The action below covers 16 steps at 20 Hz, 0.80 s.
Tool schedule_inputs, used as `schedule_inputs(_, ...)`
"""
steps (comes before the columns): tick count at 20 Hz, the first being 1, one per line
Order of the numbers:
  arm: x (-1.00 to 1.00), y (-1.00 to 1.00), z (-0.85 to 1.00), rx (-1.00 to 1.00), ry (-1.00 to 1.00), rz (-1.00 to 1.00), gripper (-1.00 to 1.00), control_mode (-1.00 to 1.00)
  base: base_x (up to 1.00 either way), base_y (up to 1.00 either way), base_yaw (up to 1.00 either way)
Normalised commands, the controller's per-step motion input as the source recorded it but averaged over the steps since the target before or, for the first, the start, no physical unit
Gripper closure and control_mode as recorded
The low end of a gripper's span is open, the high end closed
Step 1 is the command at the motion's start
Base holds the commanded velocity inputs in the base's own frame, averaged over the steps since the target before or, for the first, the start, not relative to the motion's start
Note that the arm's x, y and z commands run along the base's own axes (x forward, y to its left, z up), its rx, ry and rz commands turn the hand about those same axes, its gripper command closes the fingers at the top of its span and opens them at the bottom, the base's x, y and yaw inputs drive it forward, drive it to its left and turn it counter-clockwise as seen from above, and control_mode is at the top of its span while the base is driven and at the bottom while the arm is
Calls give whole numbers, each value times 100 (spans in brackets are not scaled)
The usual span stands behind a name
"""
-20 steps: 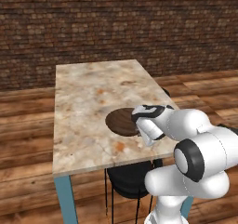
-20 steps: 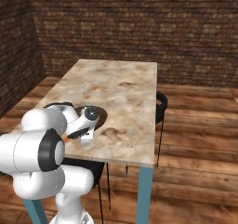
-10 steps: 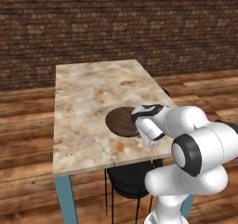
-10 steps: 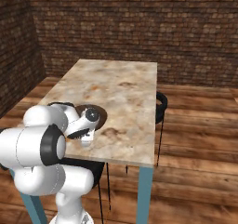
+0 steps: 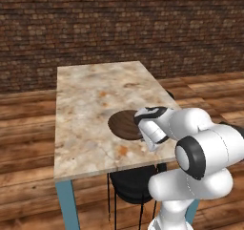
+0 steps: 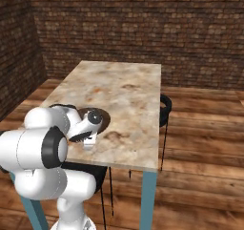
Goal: Pick up the bowls from the cabinet and place each bowl in front of a stool on the dining counter.
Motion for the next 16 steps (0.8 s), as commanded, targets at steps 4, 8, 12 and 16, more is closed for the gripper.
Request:
schedule_inputs(4, 0, 0, 0, 0, 0, 0, -100, -100, 0, 0, 0)
schedule_inputs(8, 0, 0, 0, 0, 0, 0, -100, -100, 0, 0, 0)
schedule_inputs(12, 11, -12, 8, 0, 2, 1, -100, -100, 0, 0, 0)
schedule_inputs(16, 8, -18, 80, 0, 0, 2, -100, -100, 0, 0, 0)
